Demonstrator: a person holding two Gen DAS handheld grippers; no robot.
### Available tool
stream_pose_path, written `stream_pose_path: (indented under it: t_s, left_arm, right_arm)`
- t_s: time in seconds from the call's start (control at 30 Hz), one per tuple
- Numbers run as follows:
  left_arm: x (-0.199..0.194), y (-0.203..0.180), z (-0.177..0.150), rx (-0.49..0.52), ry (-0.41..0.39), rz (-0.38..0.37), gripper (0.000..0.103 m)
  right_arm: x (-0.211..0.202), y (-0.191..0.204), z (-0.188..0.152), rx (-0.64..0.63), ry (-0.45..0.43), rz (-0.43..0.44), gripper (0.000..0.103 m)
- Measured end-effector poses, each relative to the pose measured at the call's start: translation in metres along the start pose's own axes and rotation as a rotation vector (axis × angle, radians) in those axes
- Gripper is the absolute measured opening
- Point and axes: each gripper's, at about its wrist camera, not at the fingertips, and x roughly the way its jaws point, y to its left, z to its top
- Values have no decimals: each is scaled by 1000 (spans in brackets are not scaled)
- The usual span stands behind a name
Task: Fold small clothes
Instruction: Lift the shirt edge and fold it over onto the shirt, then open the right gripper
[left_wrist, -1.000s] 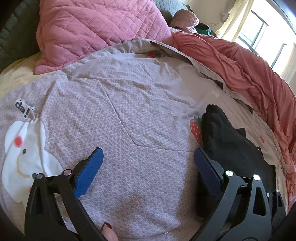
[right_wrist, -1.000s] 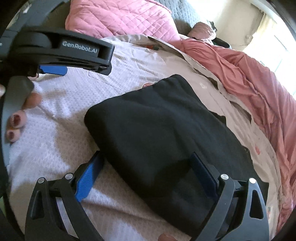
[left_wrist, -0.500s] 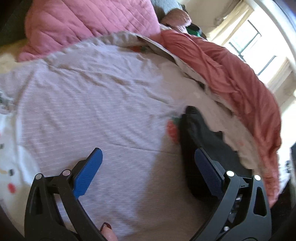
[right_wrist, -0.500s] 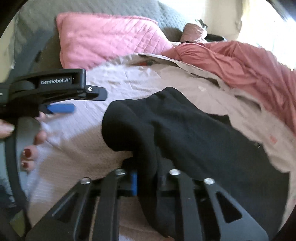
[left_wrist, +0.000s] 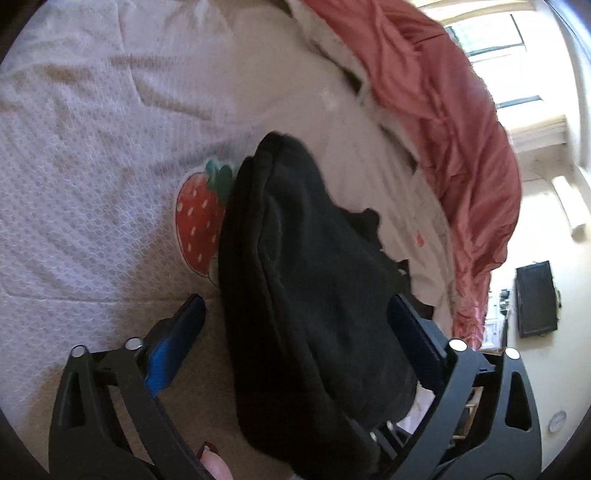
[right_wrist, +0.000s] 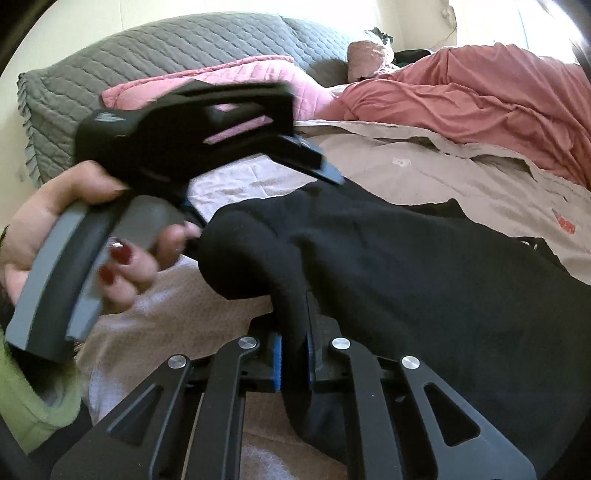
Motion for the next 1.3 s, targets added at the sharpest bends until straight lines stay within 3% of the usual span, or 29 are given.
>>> stream_pose_path:
  t_s: [0.07,0.1,0.17,0.23,0.47,0.77,0.97,1.2,1.3]
  left_arm:
    - [9,-4,-2,10,12,17,50]
    - [11,-5,-4,10,14,38,47]
    - [13,-8,-10,24,9,98,22]
    - [9,-15,-14,34,-16,114,17]
    - [-16,-76,-35,160,-98,125,16]
    - [-12,-163,-70,298,-110,72,16]
    - [15,-205,-97,353,-84,78,16]
    - [66,-228,-124,400,-23,114,17]
    - [86,-233,-135,425,4,82,29]
  right_arm:
    - [-3,2,-1,0,-7,2,8]
    - [-4,1,-1,6,-10,2,8]
    - [-6,0,-2,14,-18,4,8]
    - [-8,0,-3,19,-30,2,8]
    - [-51,-15,-6,83,-140,4,8]
    - [-122,-61,-21,264,-280,-9,8]
    - [-158,-91,-39,340,-328,-29,8]
    - [-169,-123,-70,450,-309,-29,8]
    - [-171,-140,-85,527,-288,-26,8]
